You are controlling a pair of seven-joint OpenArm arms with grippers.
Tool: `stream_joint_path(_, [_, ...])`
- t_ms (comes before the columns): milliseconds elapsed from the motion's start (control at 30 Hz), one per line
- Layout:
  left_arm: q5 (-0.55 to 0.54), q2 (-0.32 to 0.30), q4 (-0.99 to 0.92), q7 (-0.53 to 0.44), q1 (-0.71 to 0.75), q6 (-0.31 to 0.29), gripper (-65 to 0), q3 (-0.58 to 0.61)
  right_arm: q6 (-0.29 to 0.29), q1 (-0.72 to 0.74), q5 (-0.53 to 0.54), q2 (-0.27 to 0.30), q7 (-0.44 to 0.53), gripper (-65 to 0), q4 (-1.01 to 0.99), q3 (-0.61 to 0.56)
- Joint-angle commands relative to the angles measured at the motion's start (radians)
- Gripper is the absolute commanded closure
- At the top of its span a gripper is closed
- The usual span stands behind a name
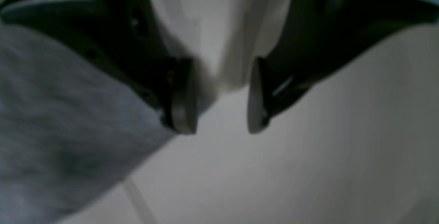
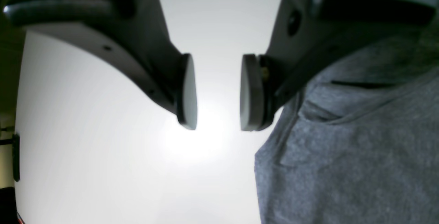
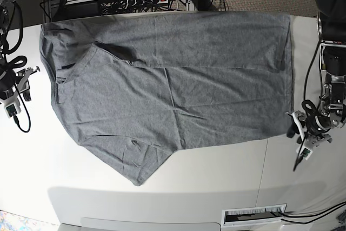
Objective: Fold the T-shirt properly
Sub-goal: 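Move both grippers outward beside the shirt's side edges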
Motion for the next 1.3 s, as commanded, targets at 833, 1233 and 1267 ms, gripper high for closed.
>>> stream_joint_path(833, [-0.202, -0.119, 0.014, -0.012, 0.025, 0.089, -25.6, -0.008, -0.003, 0.017, 0.005, 0.031, 0.012, -22.1, 0.013, 0.013])
stream_joint_path(1233, [-0.206, -0.127, 0.015, 0.054, -0.055, 0.070, -25.6, -0.008, -0.003, 0.017, 0.005, 0.031, 0.005, -22.1, 0.013, 0.013])
stream_joint_path(1267, [-0.210, -0.127, 0.015, 0.060, -0.061, 0.070, -25.6, -0.008, -0.003, 0.017, 0.005, 0.031, 0.004, -22.1, 0.013, 0.013])
